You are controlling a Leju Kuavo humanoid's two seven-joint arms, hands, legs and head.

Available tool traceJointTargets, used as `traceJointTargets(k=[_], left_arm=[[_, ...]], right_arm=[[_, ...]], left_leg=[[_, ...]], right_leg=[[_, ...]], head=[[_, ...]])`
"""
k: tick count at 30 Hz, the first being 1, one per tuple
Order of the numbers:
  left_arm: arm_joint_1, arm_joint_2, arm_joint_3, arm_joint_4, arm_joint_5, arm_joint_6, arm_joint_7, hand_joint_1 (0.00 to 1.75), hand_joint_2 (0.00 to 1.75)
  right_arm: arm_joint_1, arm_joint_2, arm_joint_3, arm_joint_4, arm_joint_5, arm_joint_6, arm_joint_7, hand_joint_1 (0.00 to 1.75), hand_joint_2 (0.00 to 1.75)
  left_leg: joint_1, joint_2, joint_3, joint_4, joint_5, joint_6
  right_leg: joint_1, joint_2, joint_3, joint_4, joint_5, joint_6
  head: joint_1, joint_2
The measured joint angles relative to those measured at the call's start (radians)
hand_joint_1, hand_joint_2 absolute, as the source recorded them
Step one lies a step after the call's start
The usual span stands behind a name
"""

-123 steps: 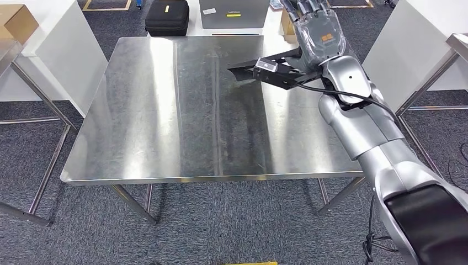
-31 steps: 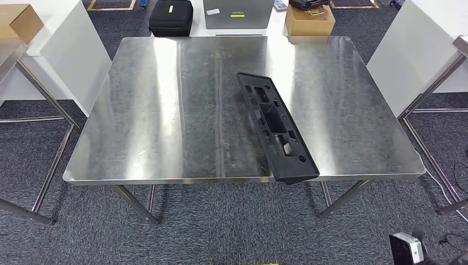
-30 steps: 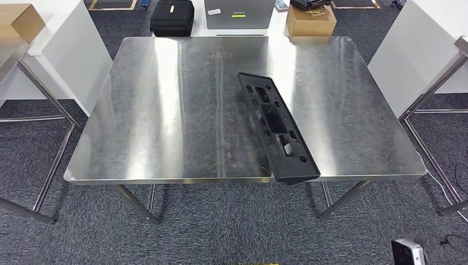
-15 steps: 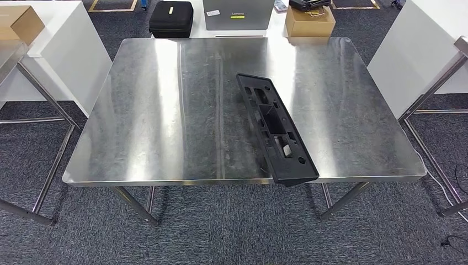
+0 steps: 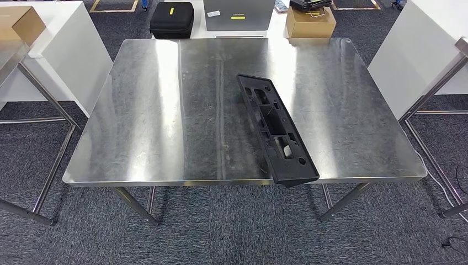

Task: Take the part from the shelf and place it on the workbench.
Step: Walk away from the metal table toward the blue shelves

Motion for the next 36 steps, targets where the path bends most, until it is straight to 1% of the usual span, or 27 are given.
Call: traceJointTargets(k=[4,6,8,9,10,11,12,13,14,15,17,18,19,21,22,23,24,25,27,28,29,30,31,33,34,35,36], left_arm=[[-0.002,0.0,-0.012,0.0,-0.008,-0.03,0.037,0.0,0.0],[-0.002,0.0,-0.013,0.0,-0.003,-0.044,0.052,0.0,0.0],[-0.002,-0.001,-0.013,0.0,0.002,-0.054,0.062,0.0,0.0],[-0.002,-0.001,-0.013,0.0,0.003,-0.058,0.064,0.0,0.0],[-0.002,-0.002,-0.013,0.0,0.004,-0.06,0.065,0.0,0.0],[-0.003,-0.002,-0.013,0.0,0.005,-0.061,0.066,0.0,0.0],[-0.003,-0.002,-0.013,0.0,0.005,-0.061,0.066,0.0,0.0],[-0.002,-0.002,-0.013,0.0,0.005,-0.062,0.067,0.0,0.0],[-0.002,-0.002,-0.013,0.001,0.005,-0.062,0.068,0.0,0.0],[-0.002,-0.002,-0.013,0.001,0.005,-0.063,0.07,0.0,0.0],[-0.002,-0.002,-0.013,0.001,0.004,-0.067,0.071,0.0,0.0],[-0.002,-0.001,-0.013,0.001,0.003,-0.069,0.071,0.0,0.0],[-0.002,-0.001,-0.013,0.001,0.002,-0.07,0.071,0.0,0.0],[-0.002,0.0,-0.013,0.001,0.001,-0.073,0.07,0.0,0.0],[-0.002,0.001,-0.013,0.001,0.001,-0.076,0.07,0.0,0.0],[-0.002,0.002,-0.013,0.001,0.001,-0.078,0.07,0.0,0.0],[-0.002,0.002,-0.013,0.001,0.002,-0.081,0.07,0.0,0.0],[-0.003,0.003,-0.013,0.001,0.002,-0.082,0.07,0.0,0.0],[-0.003,0.003,-0.013,0.001,0.002,-0.082,0.069,0.0,0.0],[-0.003,0.004,-0.013,0.001,0.002,-0.082,0.069,0.0,0.0],[-0.003,0.004,-0.013,0.001,0.002,-0.082,0.069,0.0,0.0],[-0.003,0.004,-0.013,0.001,0.001,-0.082,0.069,0.0,0.0],[-0.003,0.004,-0.013,0.001,0.001,-0.082,0.068,0.0,0.0],[-0.006,0.006,-0.013,0.001,0.002,-0.082,0.067,0.0,0.0],[-0.008,0.006,-0.013,0.001,0.004,-0.083,0.066,0.0,0.0],[-0.01,0.007,-0.013,0.001,0.006,-0.083,0.065,0.0,0.0],[-0.011,0.007,-0.013,0.001,0.007,-0.083,0.064,0.0,0.0]], right_arm=[[-0.003,-0.013,0.005,0.038,0.012,0.011,-0.022,0.0,0.0],[-0.003,-0.017,0.01,0.049,0.02,0.015,-0.025,0.0,0.0],[-0.004,-0.023,0.016,0.057,0.024,0.019,-0.025,0.0,0.0],[-0.004,-0.026,0.018,0.06,0.025,0.02,-0.025,0.0,0.0],[-0.004,-0.029,0.02,0.063,0.025,0.021,-0.025,0.0,0.0],[-0.004,-0.031,0.021,0.065,0.025,0.021,-0.025,0.0,0.0],[-0.003,-0.032,0.021,0.068,0.025,0.022,-0.024,0.0,0.0],[-0.002,-0.033,0.022,0.07,0.026,0.022,-0.023,0.0,0.0],[-0.002,-0.034,0.022,0.072,0.027,0.022,-0.019,0.0,0.0],[-0.001,-0.035,0.023,0.074,0.029,0.022,-0.015,0.0,0.0],[-0.002,-0.037,0.025,0.077,0.034,0.022,-0.005,0.0,0.0],[-0.003,-0.038,0.027,0.079,0.036,0.022,-0.003,0.0,0.0],[-0.003,-0.038,0.029,0.081,0.037,0.022,0.0,0.0,0.0],[-0.003,-0.038,0.03,0.085,0.036,0.022,0.001,0.0,0.0],[-0.002,-0.038,0.03,0.086,0.036,0.022,0.0,0.0,0.0],[-0.003,-0.038,0.03,0.087,0.035,0.021,-0.001,0.0,0.0],[-0.003,-0.037,0.03,0.087,0.035,0.021,-0.003,0.0,0.0],[-0.003,-0.037,0.03,0.088,0.034,0.021,-0.004,0.0,0.0],[-0.002,-0.037,0.031,0.089,0.034,0.021,-0.006,0.0,0.0],[-0.002,-0.037,0.031,0.089,0.033,0.021,-0.007,0.0,0.0],[-0.001,-0.037,0.031,0.09,0.033,0.021,-0.007,0.0,0.0],[-0.001,-0.037,0.031,0.09,0.033,0.021,-0.007,0.0,0.0],[-0.002,-0.037,0.031,0.091,0.033,0.021,-0.007,0.0,0.0],[-0.002,-0.037,0.031,0.092,0.033,0.022,-0.007,0.0,0.0],[-0.003,-0.037,0.031,0.093,0.033,0.022,-0.007,0.0,0.0],[-0.003,-0.037,0.032,0.093,0.033,0.022,-0.006,0.0,0.0],[-0.003,-0.037,0.032,0.094,0.033,0.022,-0.005,0.0,0.0]], left_leg=[[-0.002,0.0,-0.001,0.001,-0.002,0.001],[-0.003,0.0,0.001,0.0,-0.006,0.01],[0.005,0.002,0.014,-0.017,-0.001,0.022],[0.009,0.003,0.022,-0.026,0.003,0.026],[0.013,0.005,0.027,-0.032,0.006,0.028],[0.013,0.007,0.028,-0.033,0.007,0.03],[0.014,0.008,0.028,-0.032,0.007,0.03],[0.014,0.009,0.027,-0.032,0.008,0.029],[0.016,0.009,0.026,-0.03,0.008,0.026],[0.018,0.008,0.026,-0.027,0.007,0.022],[0.023,0.007,0.023,-0.013,0.001,0.007],[0.023,0.007,0.021,-0.003,-0.005,-0.002],[0.022,0.007,0.02,0.004,-0.01,-0.011],[0.022,0.008,0.02,0.01,-0.014,-0.024],[0.024,0.009,0.02,0.011,-0.014,-0.028],[0.028,0.01,0.017,0.019,-0.022,-0.032],[0.031,0.011,0.008,0.041,-0.041,-0.037],[0.033,0.013,-0.01,0.084,-0.074,-0.041],[0.034,0.015,-0.064,0.216,-0.151,-0.048],[0.034,0.015,-0.086,0.272,-0.175,-0.049],[0.034,0.015,-0.094,0.297,-0.179,-0.047],[0.034,0.015,-0.081,0.282,-0.163,-0.043],[0.033,0.015,-0.05,0.23,-0.133,-0.038],[0.028,0.016,0.028,0.091,-0.08,-0.023],[0.025,0.017,0.052,0.044,-0.067,-0.017],[0.021,0.017,0.062,0.022,-0.064,-0.013],[0.018,0.017,0.06,0.02,-0.064,-0.011]], right_leg=[[-0.002,0.0,0.001,-0.002,0.0,0.001],[-0.007,-0.001,0.006,-0.009,0.001,0.007],[-0.009,-0.001,0.009,0.004,-0.008,0.011],[-0.007,0.0,-0.004,0.036,-0.026,0.009],[-0.007,0.0,-0.027,0.09,-0.054,0.003],[-0.008,0.001,-0.062,0.16,-0.089,-0.002],[-0.01,0.001,-0.098,0.231,-0.12,-0.003],[-0.012,0.001,-0.123,0.28,-0.138,0.0],[-0.015,0.001,-0.129,0.292,-0.138,0.009],[-0.019,0.001,-0.112,0.261,-0.121,0.021],[-0.029,-0.001,-0.038,0.12,-0.064,0.046],[-0.029,-0.002,-0.009,0.063,-0.04,0.049],[-0.029,-0.003,0.007,0.031,-0.026,0.043],[-0.023,-0.003,0.008,0.026,-0.016,0.02],[-0.024,-0.003,0.008,0.027,-0.013,0.009],[-0.025,-0.003,0.009,0.027,-0.009,0.001],[-0.027,-0.004,0.008,0.027,-0.005,-0.006],[-0.026,-0.004,0.007,0.027,-0.002,-0.012],[-0.022,-0.006,0.001,0.028,0.002,-0.019],[-0.02,-0.006,-0.002,0.028,0.002,-0.02],[-0.018,-0.006,-0.003,0.028,0.003,-0.02],[-0.016,-0.006,-0.003,0.028,0.003,-0.02],[-0.014,-0.006,-0.002,0.028,0.003,-0.02],[-0.011,-0.005,0.001,0.028,0.003,-0.019],[-0.009,-0.005,0.001,0.028,0.003,-0.017],[-0.008,-0.006,-0.001,0.028,0.004,-0.014],[-0.007,-0.007,-0.002,0.026,0.006,-0.009]], head=[[0.0,0.0],[-0.003,0.0],[-0.005,0.0],[-0.004,0.0],[0.0,0.0],[0.003,0.0],[0.006,0.0],[0.008,0.0],[0.008,0.0],[0.009,0.0],[0.011,0.0],[0.015,0.0],[0.017,0.0],[0.013,0.0],[0.008,0.0],[0.003,0.0],[-0.002,0.0],[-0.007,0.0],[-0.017,0.0],[-0.02,0.0],[-0.021,0.0],[-0.022,0.0],[-0.023,0.0],[-0.024,0.0],[-0.024,0.0],[-0.024,0.0],[-0.023,0.0]])
